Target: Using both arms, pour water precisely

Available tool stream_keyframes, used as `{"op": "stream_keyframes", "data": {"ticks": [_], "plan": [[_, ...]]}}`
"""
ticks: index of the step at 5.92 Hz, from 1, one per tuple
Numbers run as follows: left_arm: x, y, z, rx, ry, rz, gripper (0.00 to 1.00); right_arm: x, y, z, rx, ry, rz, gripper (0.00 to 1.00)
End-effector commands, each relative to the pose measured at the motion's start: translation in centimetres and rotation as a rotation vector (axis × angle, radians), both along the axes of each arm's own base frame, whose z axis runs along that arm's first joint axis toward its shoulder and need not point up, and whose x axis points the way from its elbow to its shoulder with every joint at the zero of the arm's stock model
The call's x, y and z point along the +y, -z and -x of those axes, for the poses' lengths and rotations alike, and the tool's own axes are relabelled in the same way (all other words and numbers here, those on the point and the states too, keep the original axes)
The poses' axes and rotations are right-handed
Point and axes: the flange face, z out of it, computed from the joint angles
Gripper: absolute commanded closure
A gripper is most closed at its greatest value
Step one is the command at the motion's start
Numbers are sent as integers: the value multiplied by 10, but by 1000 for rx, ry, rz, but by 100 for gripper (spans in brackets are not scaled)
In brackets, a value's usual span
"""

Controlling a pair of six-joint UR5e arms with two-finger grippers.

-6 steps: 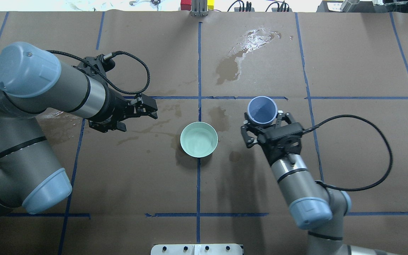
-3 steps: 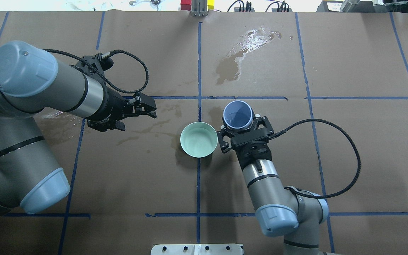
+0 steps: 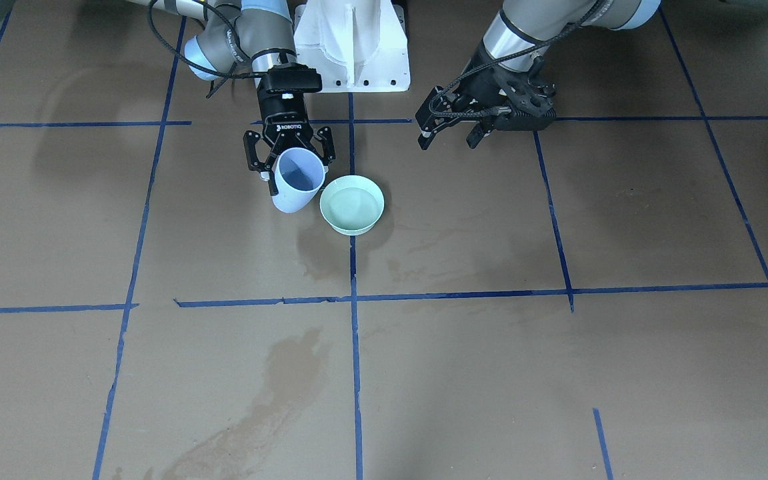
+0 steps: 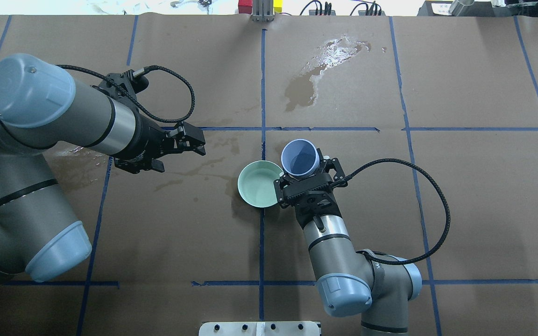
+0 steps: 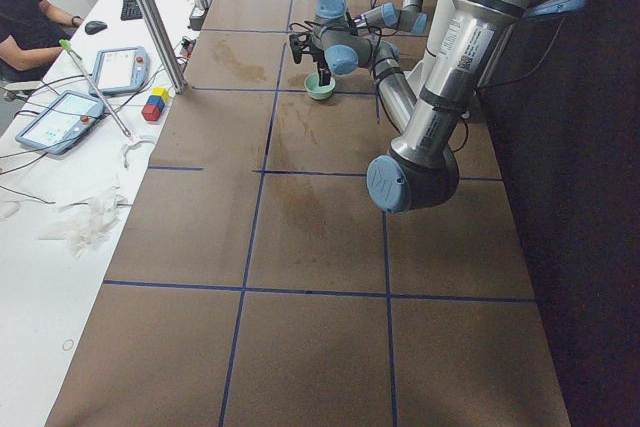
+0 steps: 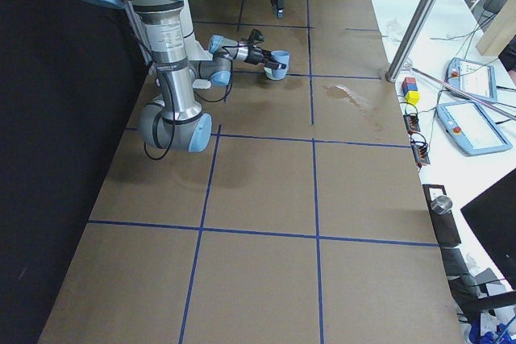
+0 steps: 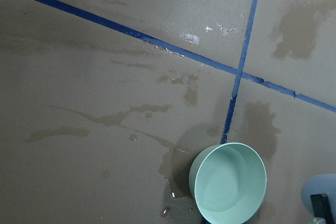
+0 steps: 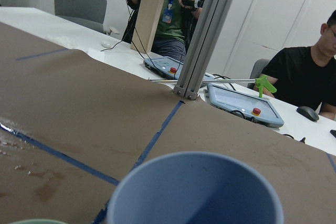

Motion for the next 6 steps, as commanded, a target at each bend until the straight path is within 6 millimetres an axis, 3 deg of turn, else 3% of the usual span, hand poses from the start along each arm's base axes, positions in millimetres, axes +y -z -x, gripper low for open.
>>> {"op": "stream_keyframes", "data": {"ticks": [1, 3, 4, 6], "plan": [[3, -3, 3, 0, -1, 2, 0, 2, 5, 2, 314, 31, -122, 97], [4, -7, 4, -5, -2, 5, 0, 0, 1, 13, 386, 40, -118, 97], [5, -7, 3, -5, -5, 6, 0, -1, 13, 22, 491, 56, -127, 97], [6, -7, 3, -5, -5, 6, 0, -1, 15, 24, 587, 75, -153, 97]]}}
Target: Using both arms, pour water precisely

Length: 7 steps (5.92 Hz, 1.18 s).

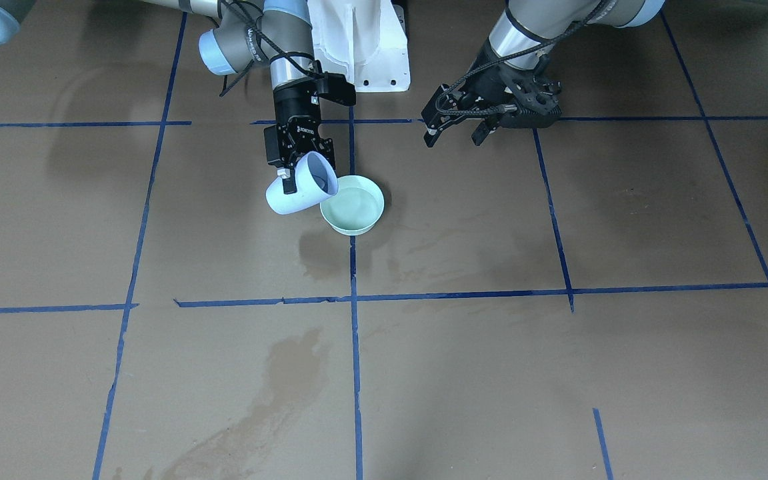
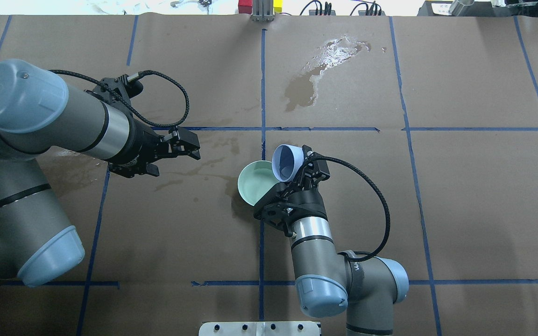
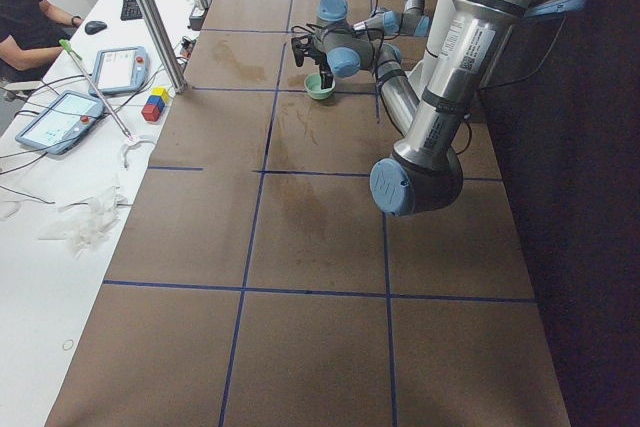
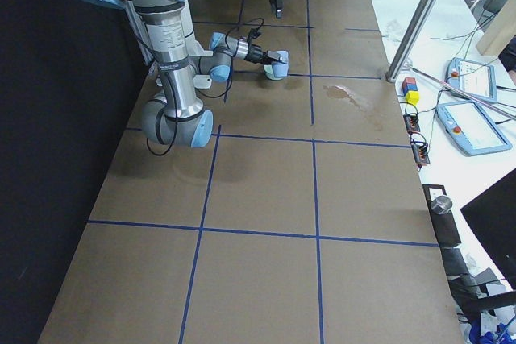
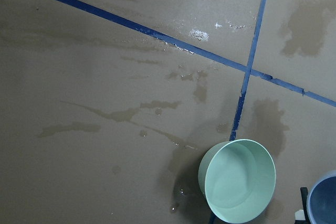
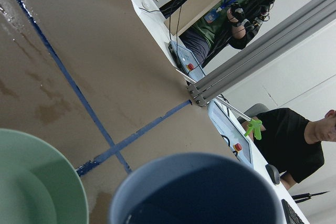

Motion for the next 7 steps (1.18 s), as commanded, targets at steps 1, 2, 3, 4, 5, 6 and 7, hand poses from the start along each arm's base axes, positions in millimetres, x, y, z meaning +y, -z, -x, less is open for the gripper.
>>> {"op": "stream_keyframes", "data": {"ticks": [1, 2, 3, 4, 5, 6, 7], "plan": [[0, 1, 1, 1, 1, -1, 0, -1, 0, 4, 143, 25, -25, 97], [1, 2, 2, 3, 3, -4, 0, -1, -2, 7, 199, 32, -27, 97], [1, 2, 3, 5, 3, -5, 0, -1, -2, 6, 260, 45, -47, 97], [3, 6, 7, 12, 4, -10, 0, -1, -2, 6, 324, 60, -68, 97], [3, 1, 5, 4, 3, -4, 0, -2, -2, 4, 396, 56, -96, 97], [3, 2, 6, 5, 3, -5, 0, -2, 0, 3, 418, 54, -106, 97], [3, 1, 5, 3, 3, -4, 0, 0, -4, 5, 493, 58, -123, 97]]}}
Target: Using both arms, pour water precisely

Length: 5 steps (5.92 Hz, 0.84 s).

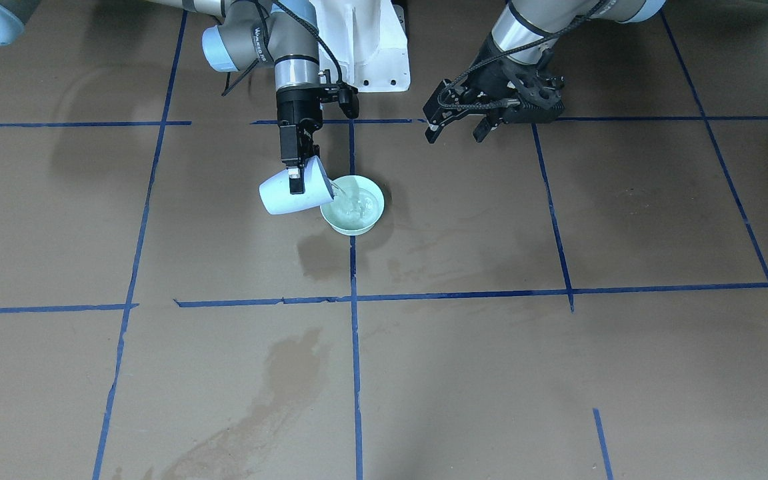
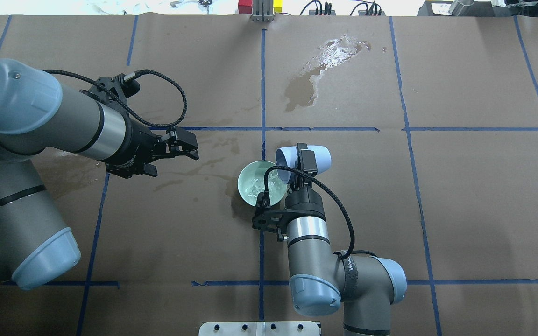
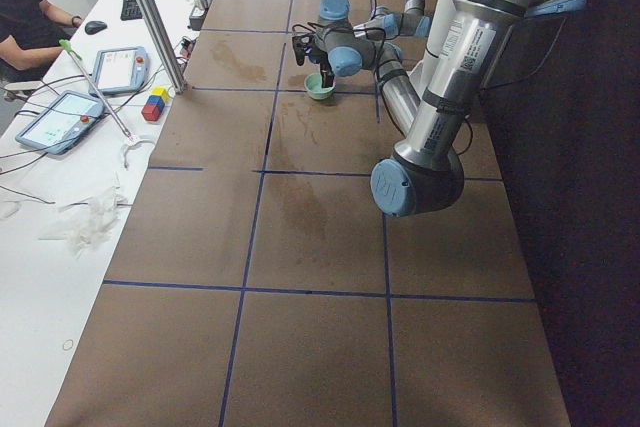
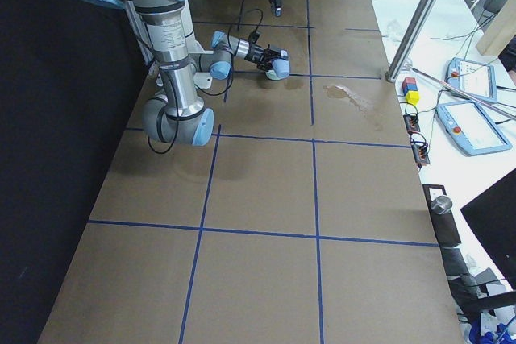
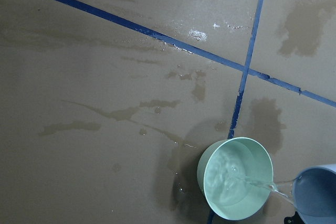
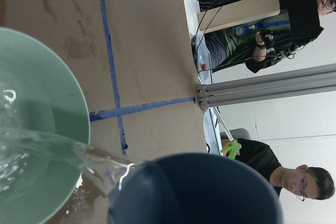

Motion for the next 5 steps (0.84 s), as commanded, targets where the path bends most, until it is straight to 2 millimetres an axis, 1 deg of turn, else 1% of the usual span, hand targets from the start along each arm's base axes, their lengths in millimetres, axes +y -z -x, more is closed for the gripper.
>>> {"op": "stream_keyframes", "data": {"ticks": [1, 3, 4, 5], "plan": [[0, -2, -1, -3, -1, 3, 0, 5, -2, 2, 83, -6, -33, 97], [1, -4, -1, -6, -4, 5, 0, 10, -3, 3, 83, -10, -41, 97], [2, -3, -1, -5, -5, 4, 0, 10, 4, 2, 39, -16, -37, 96], [2, -3, -1, -3, -4, 4, 0, 10, 3, 1, -78, -44, -5, 95]]}}
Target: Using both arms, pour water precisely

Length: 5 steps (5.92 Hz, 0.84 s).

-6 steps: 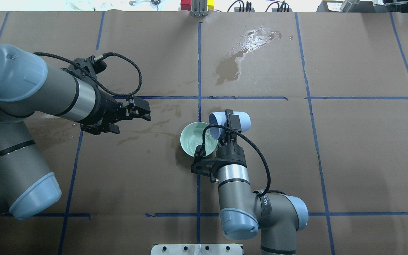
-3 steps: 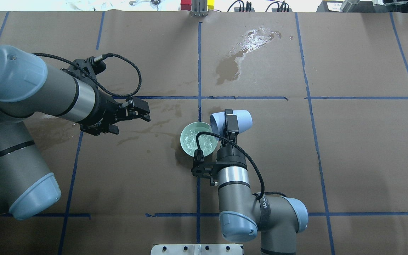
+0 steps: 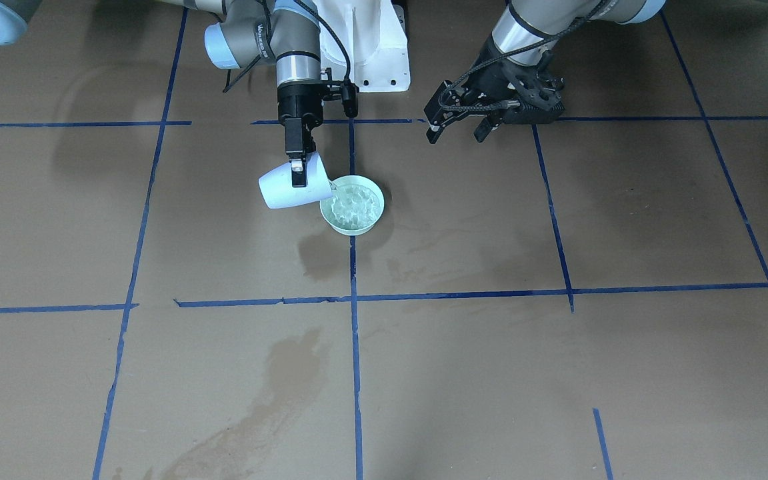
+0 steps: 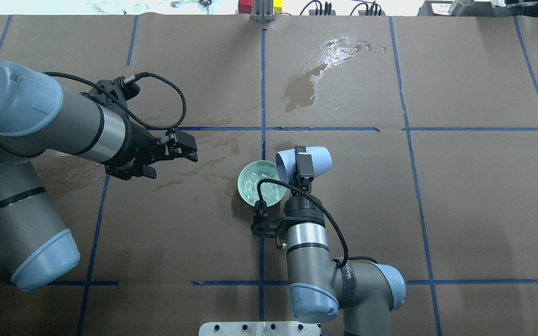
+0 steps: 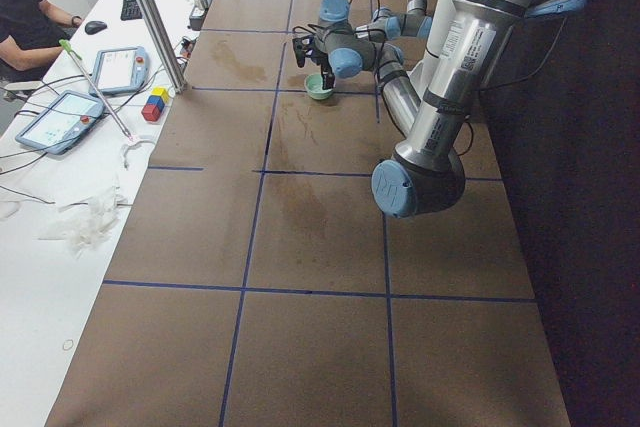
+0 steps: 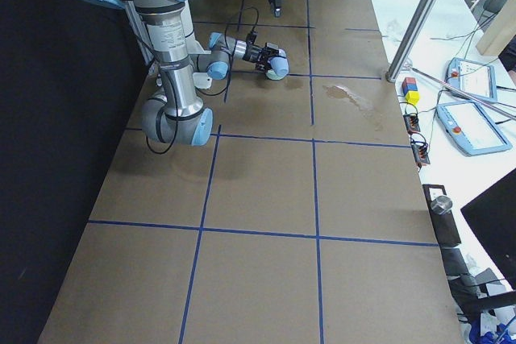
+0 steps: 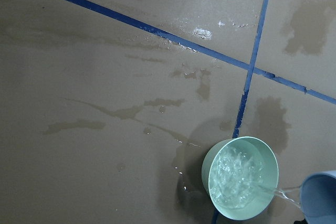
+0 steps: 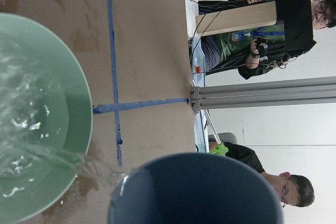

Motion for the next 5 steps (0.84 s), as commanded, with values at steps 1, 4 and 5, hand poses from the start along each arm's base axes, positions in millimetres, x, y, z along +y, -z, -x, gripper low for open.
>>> {"op": "stream_keyframes", "data": {"ticks": [1, 4, 5], "plan": [[1, 0, -1, 0, -1, 1, 0, 1, -1, 0, -202, -39, 54, 95], [1, 2, 2, -3, 4, 9, 0, -4, 3, -12, -647, -69, 154, 97], [1, 1, 3, -4, 5, 11, 0, -3, -7, -16, -830, -114, 208, 97]]}}
